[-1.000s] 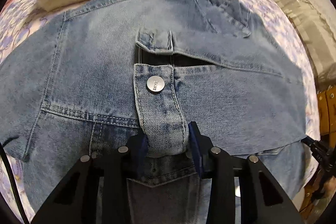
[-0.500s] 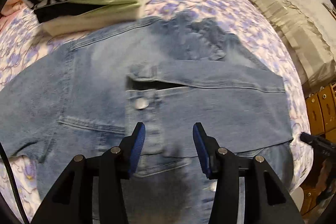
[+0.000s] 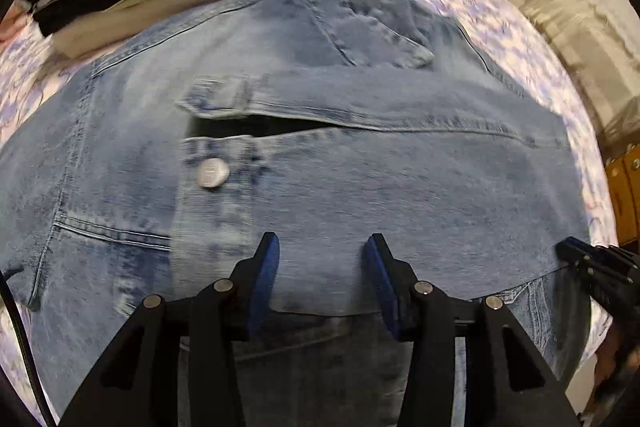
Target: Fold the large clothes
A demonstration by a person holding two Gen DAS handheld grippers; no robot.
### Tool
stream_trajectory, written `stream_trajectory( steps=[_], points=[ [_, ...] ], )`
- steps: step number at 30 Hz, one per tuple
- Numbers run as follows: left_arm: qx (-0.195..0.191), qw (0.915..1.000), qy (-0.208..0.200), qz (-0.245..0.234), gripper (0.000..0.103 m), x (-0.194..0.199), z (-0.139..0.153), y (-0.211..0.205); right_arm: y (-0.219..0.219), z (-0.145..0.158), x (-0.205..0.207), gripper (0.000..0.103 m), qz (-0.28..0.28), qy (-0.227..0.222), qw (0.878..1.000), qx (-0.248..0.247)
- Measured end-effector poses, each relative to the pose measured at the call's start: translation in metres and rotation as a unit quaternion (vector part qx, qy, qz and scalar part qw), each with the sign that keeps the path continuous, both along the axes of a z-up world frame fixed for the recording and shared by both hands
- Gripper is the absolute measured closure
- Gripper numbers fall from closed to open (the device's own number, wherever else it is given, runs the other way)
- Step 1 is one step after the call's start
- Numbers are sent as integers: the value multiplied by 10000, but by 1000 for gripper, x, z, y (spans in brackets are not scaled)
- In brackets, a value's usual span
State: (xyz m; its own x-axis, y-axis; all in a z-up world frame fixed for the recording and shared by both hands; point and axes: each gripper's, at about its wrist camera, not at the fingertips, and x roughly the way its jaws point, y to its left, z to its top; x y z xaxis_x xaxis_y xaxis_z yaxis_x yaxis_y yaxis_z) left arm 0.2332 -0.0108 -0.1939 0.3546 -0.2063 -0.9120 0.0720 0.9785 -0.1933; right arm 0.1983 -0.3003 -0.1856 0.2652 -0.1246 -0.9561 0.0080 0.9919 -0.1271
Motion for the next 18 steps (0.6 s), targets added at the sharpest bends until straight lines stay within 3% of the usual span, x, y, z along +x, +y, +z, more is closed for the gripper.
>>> stream_trajectory(
  steps=[4, 6, 18],
  points=[
    [-351, 9994, 54, -15, 62, 1, -1, 14, -59, 4, -8, 86, -512, -10, 9984, 233],
    [-303, 9995, 51, -5, 62, -1, -1, 14, -69, 6, -9, 72, -738, -36, 9973, 48],
    [16, 10000, 65, -25, 49, 0, 4, -6, -69, 4, -13, 72, -919, -89, 9950, 377]
  ],
)
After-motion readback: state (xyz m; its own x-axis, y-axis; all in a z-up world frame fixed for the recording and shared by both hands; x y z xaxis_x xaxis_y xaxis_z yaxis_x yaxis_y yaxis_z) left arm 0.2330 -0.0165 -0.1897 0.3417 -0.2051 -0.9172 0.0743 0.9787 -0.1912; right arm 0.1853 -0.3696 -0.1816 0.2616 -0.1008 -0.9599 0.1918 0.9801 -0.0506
